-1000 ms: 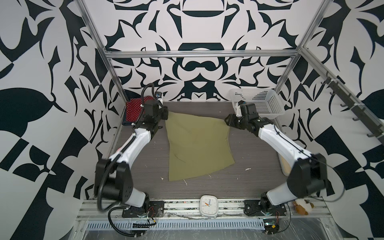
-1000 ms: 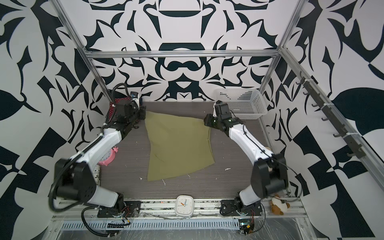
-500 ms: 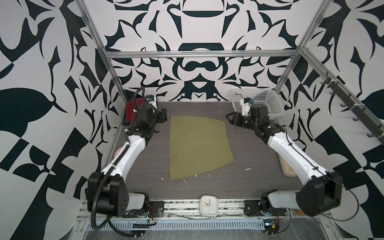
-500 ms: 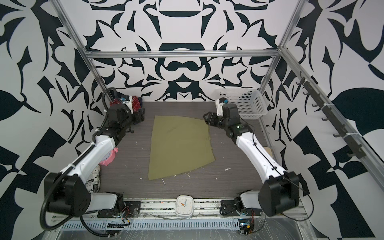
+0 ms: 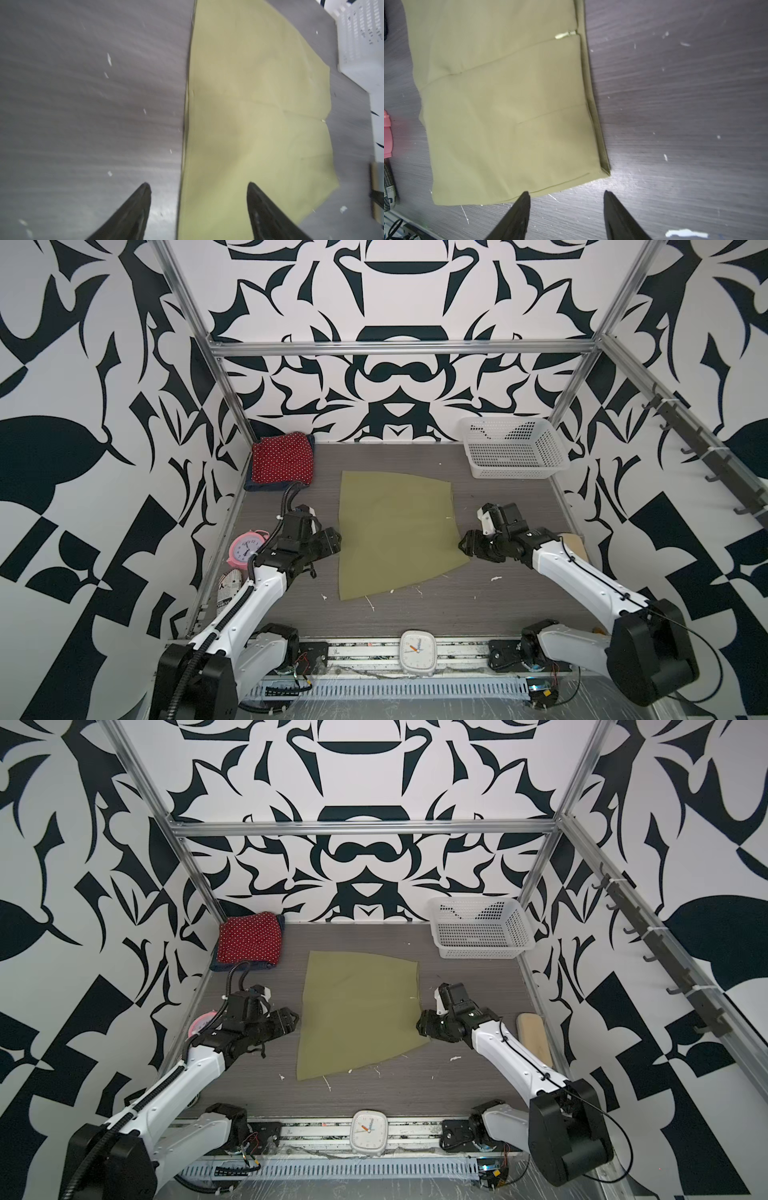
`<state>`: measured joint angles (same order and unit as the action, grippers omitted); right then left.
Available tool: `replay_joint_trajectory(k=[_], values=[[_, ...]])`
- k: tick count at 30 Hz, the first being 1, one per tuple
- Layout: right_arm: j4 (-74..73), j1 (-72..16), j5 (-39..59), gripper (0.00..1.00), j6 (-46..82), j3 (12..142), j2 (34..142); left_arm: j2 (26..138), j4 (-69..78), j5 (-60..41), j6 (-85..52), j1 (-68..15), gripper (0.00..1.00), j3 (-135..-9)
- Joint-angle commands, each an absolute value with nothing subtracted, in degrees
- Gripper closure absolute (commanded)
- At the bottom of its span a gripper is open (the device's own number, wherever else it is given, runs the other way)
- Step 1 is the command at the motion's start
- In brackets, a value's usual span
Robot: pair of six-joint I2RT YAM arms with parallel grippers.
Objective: Fold and stack the skirts
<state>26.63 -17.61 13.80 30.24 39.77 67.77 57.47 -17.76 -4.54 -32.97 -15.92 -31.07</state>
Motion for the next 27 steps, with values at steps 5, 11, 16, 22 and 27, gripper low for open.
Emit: replay_joint_trajectory(k=[5, 11, 16, 22, 27], values=[[27.9, -14.6, 17.1, 0.35, 32.1, 36.4, 66.5, 56.2, -20.2, -6.3, -46.2, -23.6, 0.24, -24.6], [27.0, -14.0, 20.4, 0.34, 32.2, 35.3, 67.7, 52.4, -24.3, -1.6, -57.0, -33.4, 0.22, -21.4], [21.4, -13.8, 22.9, 0.35, 33.7, 32.9, 70.0, 47.9, -23.9, -0.7, -63.1, -36.3, 0.23, -17.2], [19.4, -13.8, 24.2, 0.41, 33.7, 33.2, 71.5, 47.1, -23.4, -1.0, -65.8, -37.8, 0.3, -15.9], [18.8, -13.8, 23.3, 0.46, 33.4, 32.9, 70.5, 47.2, -24.0, -0.7, -68.7, -41.8, 0.47, -15.0]])
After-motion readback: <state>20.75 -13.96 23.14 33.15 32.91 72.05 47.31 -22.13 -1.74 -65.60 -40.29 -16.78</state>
